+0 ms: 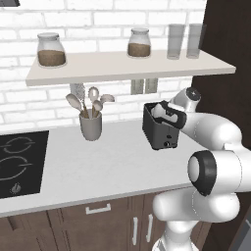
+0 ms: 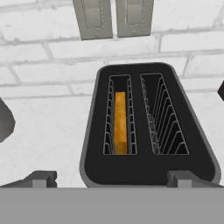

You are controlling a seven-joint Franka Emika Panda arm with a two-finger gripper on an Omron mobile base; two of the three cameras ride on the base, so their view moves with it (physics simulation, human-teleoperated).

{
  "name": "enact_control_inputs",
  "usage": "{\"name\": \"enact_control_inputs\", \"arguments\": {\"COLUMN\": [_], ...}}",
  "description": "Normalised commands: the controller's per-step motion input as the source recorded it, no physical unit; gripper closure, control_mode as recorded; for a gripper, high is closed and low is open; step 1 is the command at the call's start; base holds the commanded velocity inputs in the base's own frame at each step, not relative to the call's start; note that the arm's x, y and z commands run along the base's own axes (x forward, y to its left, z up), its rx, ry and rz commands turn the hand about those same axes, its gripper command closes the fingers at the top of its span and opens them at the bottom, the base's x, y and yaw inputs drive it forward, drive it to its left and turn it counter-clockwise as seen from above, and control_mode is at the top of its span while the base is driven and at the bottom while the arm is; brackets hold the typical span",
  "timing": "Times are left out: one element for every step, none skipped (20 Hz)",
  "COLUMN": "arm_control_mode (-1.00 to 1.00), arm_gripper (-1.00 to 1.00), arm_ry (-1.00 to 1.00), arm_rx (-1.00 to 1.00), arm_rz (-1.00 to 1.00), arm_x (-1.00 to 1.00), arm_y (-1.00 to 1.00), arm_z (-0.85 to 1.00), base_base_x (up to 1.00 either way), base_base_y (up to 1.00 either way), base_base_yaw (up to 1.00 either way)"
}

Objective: Start the toaster. Once the lever pops up, take the bread to the plate on the dining counter.

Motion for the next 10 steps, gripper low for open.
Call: {"name": "enact_control_inputs", "arguments": {"arm_control_mode": [-1.00, -1.00, -1.00, -1.00, -1.00, -1.00, -1.00, -1.00, -1.00, -1.00], "arm_gripper": [-1.00, -1.00, -1.00, -1.00, -1.00, -1.00, -1.00, -1.00, -1.00, -1.00], "arm_ry": [0.00, 0.00, 0.00, 0.00, 0.00, 0.00, 0.00, 0.00, 0.00, 0.00], "arm_rx": [0.00, 0.00, 0.00, 0.00, 0.00, 0.00, 0.00, 0.00, 0.00, 0.00], "arm_rz": [0.00, 0.00, 0.00, 0.00, 0.00, 0.00, 0.00, 0.00, 0.00, 0.00], "arm_x": [0.00, 0.00, 0.00, 0.00, 0.00, 0.00, 0.00, 0.00, 0.00, 0.00], "arm_y": [0.00, 0.00, 0.00, 0.00, 0.00, 0.00, 0.00, 0.00, 0.00, 0.00], "arm_z": [0.00, 0.00, 0.00, 0.00, 0.00, 0.00, 0.00, 0.00, 0.00, 0.00], "base_base_x": [0.00, 0.00, 0.00, 0.00, 0.00, 0.00, 0.00, 0.00, 0.00, 0.00], "base_base_y": [0.00, 0.00, 0.00, 0.00, 0.00, 0.00, 0.00, 0.00, 0.00, 0.00], "base_base_yaw": [0.00, 0.00, 0.00, 0.00, 0.00, 0.00, 0.00, 0.00, 0.00, 0.00]}}
